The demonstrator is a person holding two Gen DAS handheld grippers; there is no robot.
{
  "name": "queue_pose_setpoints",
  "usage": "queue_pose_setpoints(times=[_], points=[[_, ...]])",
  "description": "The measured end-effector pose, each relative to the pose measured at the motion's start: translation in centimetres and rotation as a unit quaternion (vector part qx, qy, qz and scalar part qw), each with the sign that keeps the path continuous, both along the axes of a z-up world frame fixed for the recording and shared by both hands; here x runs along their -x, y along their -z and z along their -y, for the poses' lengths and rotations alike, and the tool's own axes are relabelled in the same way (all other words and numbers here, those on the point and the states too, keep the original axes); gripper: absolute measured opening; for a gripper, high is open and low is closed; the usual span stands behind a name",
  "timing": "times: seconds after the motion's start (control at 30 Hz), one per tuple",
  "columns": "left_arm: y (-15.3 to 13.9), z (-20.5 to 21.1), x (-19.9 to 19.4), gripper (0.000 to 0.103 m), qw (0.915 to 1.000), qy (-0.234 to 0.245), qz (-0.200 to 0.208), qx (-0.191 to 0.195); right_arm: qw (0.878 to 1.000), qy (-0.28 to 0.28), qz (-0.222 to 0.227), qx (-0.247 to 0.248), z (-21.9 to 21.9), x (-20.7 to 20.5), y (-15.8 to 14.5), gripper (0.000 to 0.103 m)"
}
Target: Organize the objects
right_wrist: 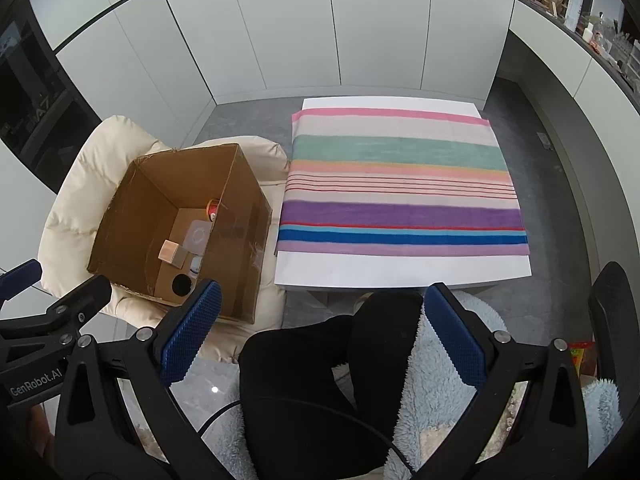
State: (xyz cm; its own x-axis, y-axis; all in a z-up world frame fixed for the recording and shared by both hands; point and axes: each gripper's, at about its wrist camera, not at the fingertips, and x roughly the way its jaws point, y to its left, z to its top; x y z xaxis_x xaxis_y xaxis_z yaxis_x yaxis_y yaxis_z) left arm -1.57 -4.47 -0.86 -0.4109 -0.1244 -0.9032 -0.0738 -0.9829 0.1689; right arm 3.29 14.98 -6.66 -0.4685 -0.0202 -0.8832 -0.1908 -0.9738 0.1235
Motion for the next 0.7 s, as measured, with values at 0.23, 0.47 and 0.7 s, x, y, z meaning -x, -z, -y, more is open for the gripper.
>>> queue_pose_setpoints(times=[0.23, 0.47, 0.7], points=[[0.04, -0.05, 0.04, 0.103, 1.0, 0.0, 0.001, 0.001, 1.0, 0.0, 0.005, 0.001, -0.03, 0.12, 0.33, 0.103], [0.0, -0.15, -0.02, 0.103, 1.0, 0.0, 0.002, -0.002, 1.0, 0.0, 0.007, 0.003, -0.14, 0.06, 0.32, 0.103], [0.13, -0.19, 0.02, 0.103, 1.0, 0.0, 0.002, -0.001, 1.0, 0.002, 0.006, 0.005, -0.16, 0.07, 0.35, 0.103]])
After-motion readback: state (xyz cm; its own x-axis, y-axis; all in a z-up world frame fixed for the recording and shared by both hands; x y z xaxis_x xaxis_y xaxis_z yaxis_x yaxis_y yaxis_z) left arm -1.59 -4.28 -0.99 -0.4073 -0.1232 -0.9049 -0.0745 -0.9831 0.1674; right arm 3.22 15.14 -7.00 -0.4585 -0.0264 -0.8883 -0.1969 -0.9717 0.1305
